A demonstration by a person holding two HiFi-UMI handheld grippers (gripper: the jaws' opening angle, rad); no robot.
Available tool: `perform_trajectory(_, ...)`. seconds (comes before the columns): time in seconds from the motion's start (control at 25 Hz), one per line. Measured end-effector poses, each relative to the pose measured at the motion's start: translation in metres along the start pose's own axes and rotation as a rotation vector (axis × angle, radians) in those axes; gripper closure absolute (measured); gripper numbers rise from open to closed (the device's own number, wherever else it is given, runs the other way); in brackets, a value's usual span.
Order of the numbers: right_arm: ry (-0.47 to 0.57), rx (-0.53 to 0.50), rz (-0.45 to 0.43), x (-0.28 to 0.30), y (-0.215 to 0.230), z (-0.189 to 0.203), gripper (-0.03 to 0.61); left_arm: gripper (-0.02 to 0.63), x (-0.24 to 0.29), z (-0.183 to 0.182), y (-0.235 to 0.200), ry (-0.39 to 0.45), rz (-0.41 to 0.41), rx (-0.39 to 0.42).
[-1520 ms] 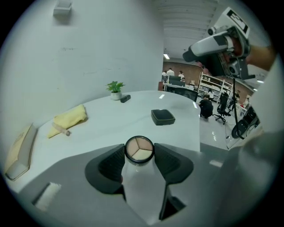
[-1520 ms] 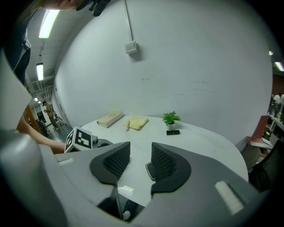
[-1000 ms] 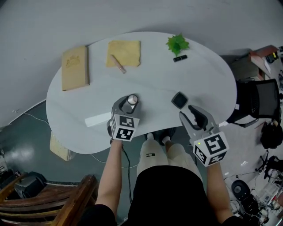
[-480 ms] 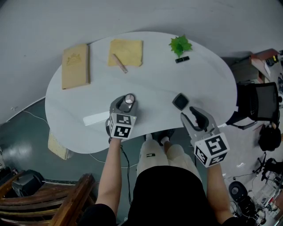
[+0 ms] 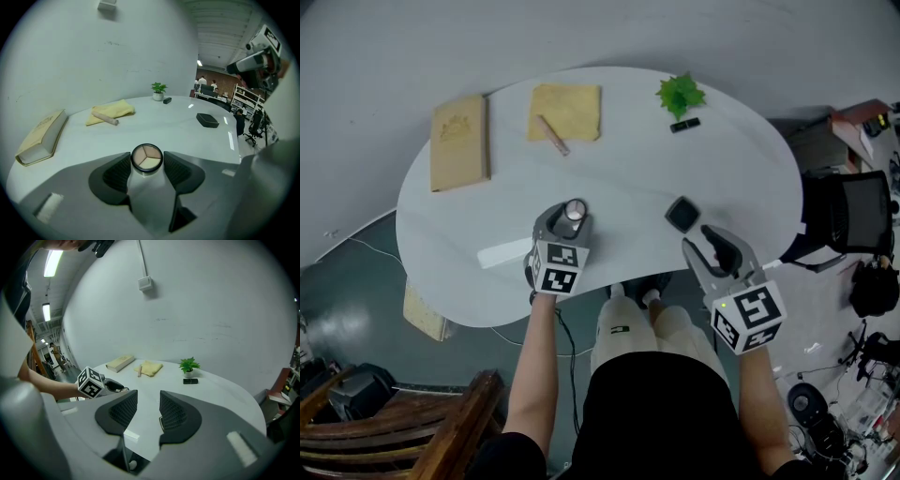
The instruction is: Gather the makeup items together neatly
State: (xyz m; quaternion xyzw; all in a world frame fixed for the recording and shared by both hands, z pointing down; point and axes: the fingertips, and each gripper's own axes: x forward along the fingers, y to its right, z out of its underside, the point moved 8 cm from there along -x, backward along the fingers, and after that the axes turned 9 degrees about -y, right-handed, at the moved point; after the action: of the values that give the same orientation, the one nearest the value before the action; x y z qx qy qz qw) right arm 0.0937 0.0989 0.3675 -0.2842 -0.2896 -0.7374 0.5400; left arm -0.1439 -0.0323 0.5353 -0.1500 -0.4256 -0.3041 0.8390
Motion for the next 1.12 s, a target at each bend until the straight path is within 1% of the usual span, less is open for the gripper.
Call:
perform_trajectory(0.08,-0.005,0.0,0.003,-0.001,0.0,0.0,0.422,0.385,0.0,0.0,0.0,-0.001,0.003,0.004)
perform_trajectory(0.4,-0.009,-0.004,0.013,-0.001,-0.001,0.002,0.422,0.377,-0.009,-0.004,-0.002,0.021,-0.008,0.007)
perform_trajectory(0.68,-0.009,-0.012,0.026,0.002,0.001,0.003,0.422,0.377,-0.027,-0.01,0.001,0.037,-0.003,0.02)
perform_trajectory(0.92,-0.029,-0.029,0.024,0.007,0.01,0.008,0.422,0.377,-0.051,-0.021,0.008,0.076,0.001,0.034)
perform_trajectory(1.12,-0.067,-0.068,0.015,0.017,0.016,0.011,0.387,0.377,-0.071,-0.031,0.016,0.099,-0.001,0.029)
